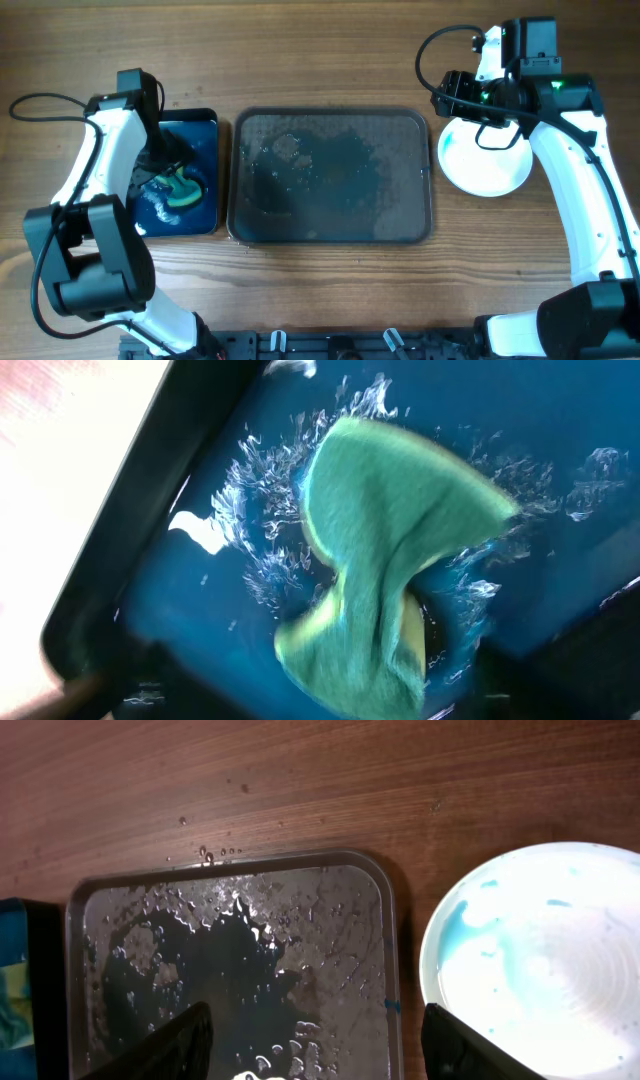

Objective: Clean dirty plates on tray and stack at the side

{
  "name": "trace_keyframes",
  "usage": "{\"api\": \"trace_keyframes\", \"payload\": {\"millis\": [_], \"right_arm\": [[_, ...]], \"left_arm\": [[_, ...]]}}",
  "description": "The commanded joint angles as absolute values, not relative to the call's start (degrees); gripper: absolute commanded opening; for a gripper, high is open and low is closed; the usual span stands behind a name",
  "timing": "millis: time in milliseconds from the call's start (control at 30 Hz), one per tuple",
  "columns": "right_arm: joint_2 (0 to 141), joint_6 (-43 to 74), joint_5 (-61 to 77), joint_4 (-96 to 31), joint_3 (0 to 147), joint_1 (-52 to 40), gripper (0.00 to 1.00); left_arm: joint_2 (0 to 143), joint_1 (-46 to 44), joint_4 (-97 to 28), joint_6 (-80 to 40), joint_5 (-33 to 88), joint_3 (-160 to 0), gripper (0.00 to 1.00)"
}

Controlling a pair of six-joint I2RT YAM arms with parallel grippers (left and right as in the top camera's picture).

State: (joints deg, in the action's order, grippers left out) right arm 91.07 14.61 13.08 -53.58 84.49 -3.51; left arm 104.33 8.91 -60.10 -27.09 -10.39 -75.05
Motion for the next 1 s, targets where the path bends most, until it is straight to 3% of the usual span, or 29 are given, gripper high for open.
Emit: {"api": "trace_keyframes", "payload": {"millis": [0, 100, 233, 500, 567, 733, 967], "right_arm": [[91.0, 12.4, 15.4, -53.6, 85.1, -3.6, 0.68], [90.4, 8.9, 19.3, -54.2, 86.1, -3.6, 0.78], [87.8, 5.7, 17.5, -58.1, 89.7, -3.6, 0.83], [76.6, 5.4, 9.4, -66.6, 97.3, -3.6, 0.85], [72.2, 7.6, 9.5, -68.2, 97.3, -3.6, 1.00], [64.6, 17.1, 9.4, -71.2, 97.3, -3.6, 1.00], [64.4, 13.5, 7.2, -73.3, 97.3, -3.6, 1.00]], "left_arm": [[101.6, 8.9, -65.5, -27.7, -7.9, -83.1, 1.00], [97.6, 8.7, -69.5, -27.7, 1.2, -91.6, 1.00], [92.9, 8.1, -68.6, -27.7, 13.1, -92.3, 1.00], [92.6, 7.7, -68.6, -27.4, 13.0, -92.3, 1.00], [92.6, 7.7, -68.6, -27.4, 13.0, -92.3, 1.00], [92.6, 7.7, -68.6, -27.4, 13.0, -92.3, 1.00], [92.6, 7.7, -68.6, -27.4, 13.0, -92.3, 1.00]]}}
